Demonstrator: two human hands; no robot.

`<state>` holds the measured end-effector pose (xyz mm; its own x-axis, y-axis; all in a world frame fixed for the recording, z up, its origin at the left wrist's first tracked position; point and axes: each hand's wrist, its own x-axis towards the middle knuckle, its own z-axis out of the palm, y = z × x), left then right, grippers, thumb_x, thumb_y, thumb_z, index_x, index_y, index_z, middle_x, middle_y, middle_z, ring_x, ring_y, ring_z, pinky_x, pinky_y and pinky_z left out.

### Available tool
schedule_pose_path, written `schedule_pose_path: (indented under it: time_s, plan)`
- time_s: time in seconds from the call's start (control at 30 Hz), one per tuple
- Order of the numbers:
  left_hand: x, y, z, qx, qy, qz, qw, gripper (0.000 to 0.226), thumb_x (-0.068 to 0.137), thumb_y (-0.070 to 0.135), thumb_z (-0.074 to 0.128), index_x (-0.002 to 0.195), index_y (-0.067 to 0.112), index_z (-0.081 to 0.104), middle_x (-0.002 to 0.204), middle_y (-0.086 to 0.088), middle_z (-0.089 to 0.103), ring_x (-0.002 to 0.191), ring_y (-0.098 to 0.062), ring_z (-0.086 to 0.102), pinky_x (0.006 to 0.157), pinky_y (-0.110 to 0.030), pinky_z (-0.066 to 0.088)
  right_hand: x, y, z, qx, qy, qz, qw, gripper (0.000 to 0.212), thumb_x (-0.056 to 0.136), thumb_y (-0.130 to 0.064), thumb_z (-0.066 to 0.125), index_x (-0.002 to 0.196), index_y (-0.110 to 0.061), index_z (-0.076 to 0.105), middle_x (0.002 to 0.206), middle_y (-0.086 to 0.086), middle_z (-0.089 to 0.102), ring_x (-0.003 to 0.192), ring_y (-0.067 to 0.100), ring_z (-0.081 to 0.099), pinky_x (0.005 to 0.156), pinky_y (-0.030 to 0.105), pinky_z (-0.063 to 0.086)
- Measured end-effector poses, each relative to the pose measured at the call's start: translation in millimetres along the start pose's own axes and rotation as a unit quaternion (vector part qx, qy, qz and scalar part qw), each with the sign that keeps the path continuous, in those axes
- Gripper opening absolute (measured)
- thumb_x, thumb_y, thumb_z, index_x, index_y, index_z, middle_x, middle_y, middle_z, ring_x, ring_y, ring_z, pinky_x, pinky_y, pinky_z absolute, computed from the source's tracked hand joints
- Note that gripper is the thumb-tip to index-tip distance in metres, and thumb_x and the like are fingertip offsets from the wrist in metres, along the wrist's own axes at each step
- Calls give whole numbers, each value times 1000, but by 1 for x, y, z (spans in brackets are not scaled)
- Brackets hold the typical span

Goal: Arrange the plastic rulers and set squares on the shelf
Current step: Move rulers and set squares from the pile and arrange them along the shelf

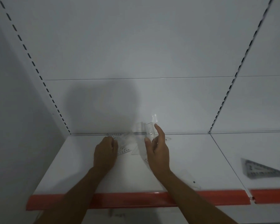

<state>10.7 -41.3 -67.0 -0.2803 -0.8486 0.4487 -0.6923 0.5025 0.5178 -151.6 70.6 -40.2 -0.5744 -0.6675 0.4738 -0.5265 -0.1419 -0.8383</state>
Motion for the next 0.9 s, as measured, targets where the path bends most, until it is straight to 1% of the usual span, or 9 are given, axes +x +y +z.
schedule_pose_path:
  time_s: [0.1,0.2,0.27,0.37,0.5,0.57,0.67,0.77,0.9]
  plan:
    - [1,18,5,-37,11,-37,999,30,99,28,38,71,15,39,66,0,41,61,-28,47,59,-39,41,4,0,-4,-1,-10,40,999,43,93,-33,56,132,-21,39,71,-7,43,59,4,45,56,11,38]
    - [-2,37,9,-64,11,-74,995,32,100,29,40,72,12,42,65,-1,44,61,-21,45,59,-36,40,10,-4,-16,11,-26,26,999,22,98,-38,44,109,-20,49,76,-6,48,64,3,46,61,15,36]
    - [-4,47,12,-69,7,-84,994,35,100,33,38,71,13,42,66,-1,46,61,-20,46,57,-33,38,17,-6,-31,-9,-6,1,1000,31,97,-47,32,98,-23,51,69,-11,49,60,1,48,55,12,33]
    - [-6,58,15,-80,1,-87,993,43,97,46,31,69,16,42,65,0,47,62,-21,49,59,-35,41,32,-2,-62,-53,65,16,996,37,100,-49,26,104,-24,53,56,-10,46,47,0,44,48,17,30]
    - [-12,84,21,-43,-42,-36,998,44,94,57,35,71,20,39,66,6,44,59,-14,43,56,-30,33,45,4,-99,-84,62,83,991,38,97,-51,29,111,-20,45,62,-4,49,53,12,48,54,29,35]
    - [-13,98,28,-32,-76,1,997,41,94,56,39,76,19,43,70,7,45,59,-10,42,56,-28,30,41,8,-111,-100,46,99,989,25,101,-40,31,108,-17,39,62,-2,50,54,14,49,54,31,34]
    - [-11,121,45,-77,-119,49,989,36,96,50,42,79,18,43,73,6,47,65,-15,47,58,-29,30,26,11,-133,-128,38,97,986,11,103,-26,31,101,-17,37,61,-4,47,51,10,44,51,29,33]
    - [-15,157,66,-119,-164,99,974,35,97,48,41,78,18,42,72,6,47,69,-17,48,61,-30,31,13,12,-171,-182,42,120,975,13,101,-26,32,106,-16,40,71,-2,50,61,12,50,53,28,36]
    - [-37,221,88,-134,-207,202,948,40,97,50,37,75,18,41,71,6,47,66,-18,48,60,-30,29,-21,13,-242,-266,91,145,949,31,97,-29,47,123,-14,42,94,-2,50,79,10,51,66,26,44]
